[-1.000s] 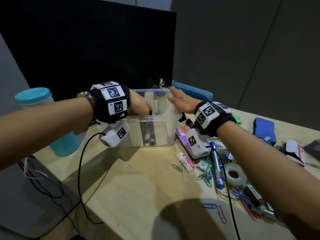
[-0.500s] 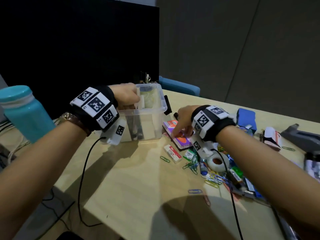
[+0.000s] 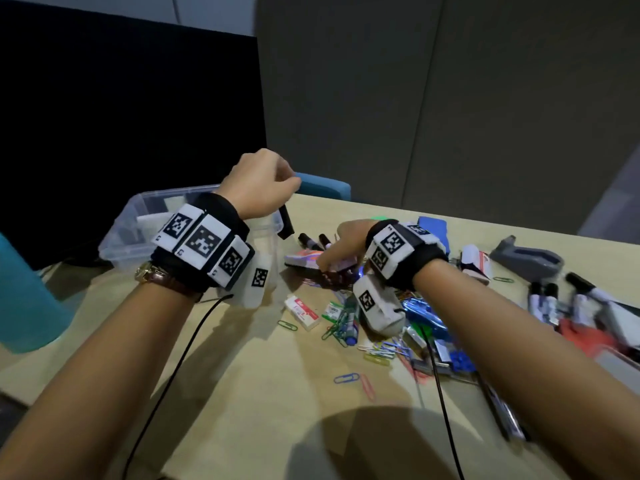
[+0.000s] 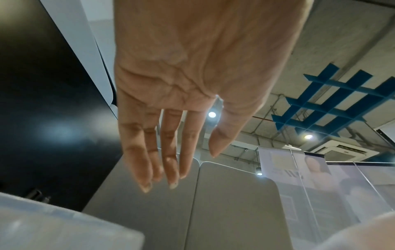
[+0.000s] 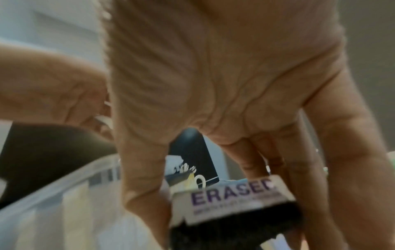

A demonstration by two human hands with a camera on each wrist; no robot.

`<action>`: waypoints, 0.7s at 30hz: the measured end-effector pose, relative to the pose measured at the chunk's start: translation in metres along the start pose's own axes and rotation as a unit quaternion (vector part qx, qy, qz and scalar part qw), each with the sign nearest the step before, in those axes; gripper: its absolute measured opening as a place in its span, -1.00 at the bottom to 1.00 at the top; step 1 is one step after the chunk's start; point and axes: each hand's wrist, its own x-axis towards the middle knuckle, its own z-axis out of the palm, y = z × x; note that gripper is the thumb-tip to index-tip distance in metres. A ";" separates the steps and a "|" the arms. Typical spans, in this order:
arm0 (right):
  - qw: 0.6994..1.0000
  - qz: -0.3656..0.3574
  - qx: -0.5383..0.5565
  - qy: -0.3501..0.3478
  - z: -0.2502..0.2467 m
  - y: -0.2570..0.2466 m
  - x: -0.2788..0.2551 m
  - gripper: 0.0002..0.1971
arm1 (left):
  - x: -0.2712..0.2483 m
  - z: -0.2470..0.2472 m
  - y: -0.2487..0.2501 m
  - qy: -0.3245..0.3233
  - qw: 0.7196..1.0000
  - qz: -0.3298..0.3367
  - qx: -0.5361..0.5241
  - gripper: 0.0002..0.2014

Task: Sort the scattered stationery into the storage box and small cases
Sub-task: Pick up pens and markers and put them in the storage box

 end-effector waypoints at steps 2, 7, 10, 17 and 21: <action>0.996 0.006 0.086 -0.007 -0.008 0.016 -0.004 -0.54 | 0.005 0.008 0.007 -0.003 0.999 0.025 -0.022 -0.72; 0.947 0.065 0.312 -0.028 -0.030 0.055 -0.028 -0.67 | 0.016 0.030 0.015 -0.172 0.982 0.074 -0.033 -0.59; 0.924 0.081 0.373 -0.031 -0.040 0.085 -0.043 -0.60 | 0.018 0.044 0.018 -0.254 0.965 0.069 -0.014 -0.46; 0.846 0.051 0.529 -0.039 -0.040 0.137 -0.074 -0.55 | 0.019 0.072 0.036 -0.303 0.941 0.081 -0.129 -0.80; 0.840 0.046 0.540 -0.035 -0.037 0.152 -0.079 -0.59 | 0.018 0.084 0.045 -0.213 0.964 0.131 -0.086 -0.81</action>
